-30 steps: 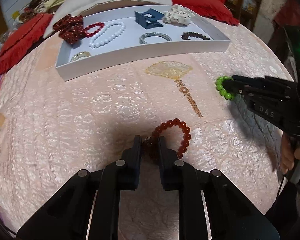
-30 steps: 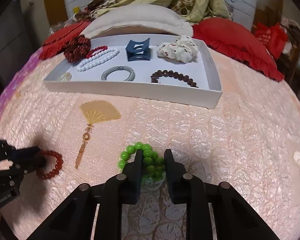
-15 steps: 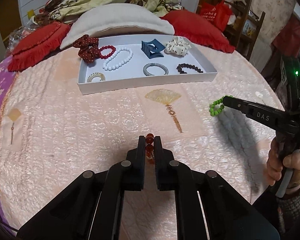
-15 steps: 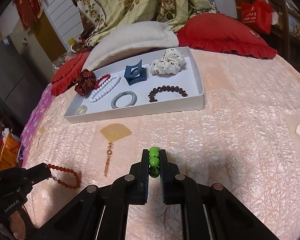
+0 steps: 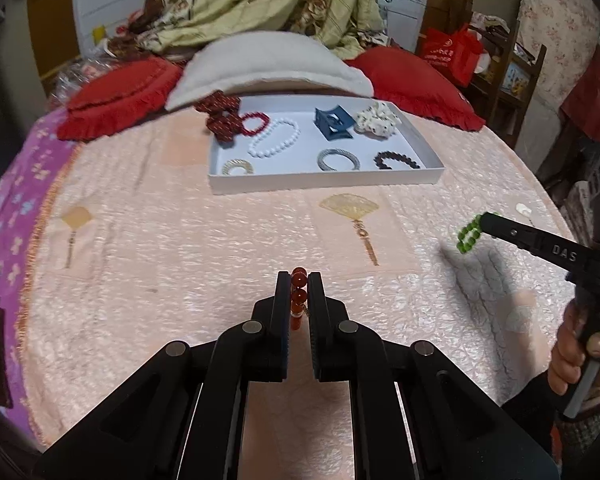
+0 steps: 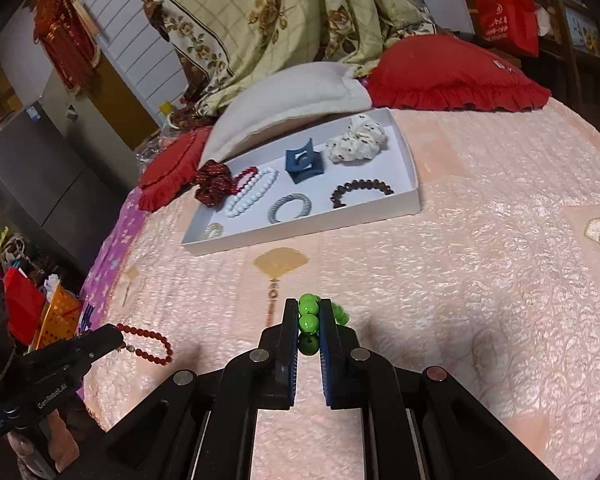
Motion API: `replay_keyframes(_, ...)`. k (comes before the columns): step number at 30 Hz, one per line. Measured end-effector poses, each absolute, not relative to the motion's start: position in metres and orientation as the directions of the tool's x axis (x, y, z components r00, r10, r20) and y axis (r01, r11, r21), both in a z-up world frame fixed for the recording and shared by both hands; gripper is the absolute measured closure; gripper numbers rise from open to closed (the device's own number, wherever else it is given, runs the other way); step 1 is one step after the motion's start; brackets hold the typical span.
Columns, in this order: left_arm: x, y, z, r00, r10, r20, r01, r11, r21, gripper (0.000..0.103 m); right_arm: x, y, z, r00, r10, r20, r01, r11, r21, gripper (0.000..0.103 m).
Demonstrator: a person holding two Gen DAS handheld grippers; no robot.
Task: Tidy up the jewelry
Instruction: 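Carry the green beads with the right tool while the left tool carries the red bracelet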
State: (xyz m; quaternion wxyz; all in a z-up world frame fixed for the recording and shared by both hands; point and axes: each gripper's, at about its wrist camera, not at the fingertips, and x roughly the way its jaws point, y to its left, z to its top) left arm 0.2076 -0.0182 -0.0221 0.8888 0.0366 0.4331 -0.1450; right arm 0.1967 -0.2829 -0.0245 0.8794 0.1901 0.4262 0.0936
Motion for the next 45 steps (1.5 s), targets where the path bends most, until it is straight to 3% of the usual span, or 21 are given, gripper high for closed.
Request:
replay_keyframes(16, 0.184, -0.007, -0.008, 0.661, -0.105, -0.743, 0.191, 0.981, 0.031, 0.096, 0.164, -0.242, -0.001, 0.651, 0.283, -0.705, -0.089, 0.950, 0.298, 0.094)
replay_keyframes(45, 0.167, 0.004, 0.012, 0.696, -0.076, -0.714, 0.162, 0.985, 0.054, 0.096, 0.151, -0.219, 0.029, 0.680, 0.279, -0.678, -0.129, 0.956, 0.264, 0.094)
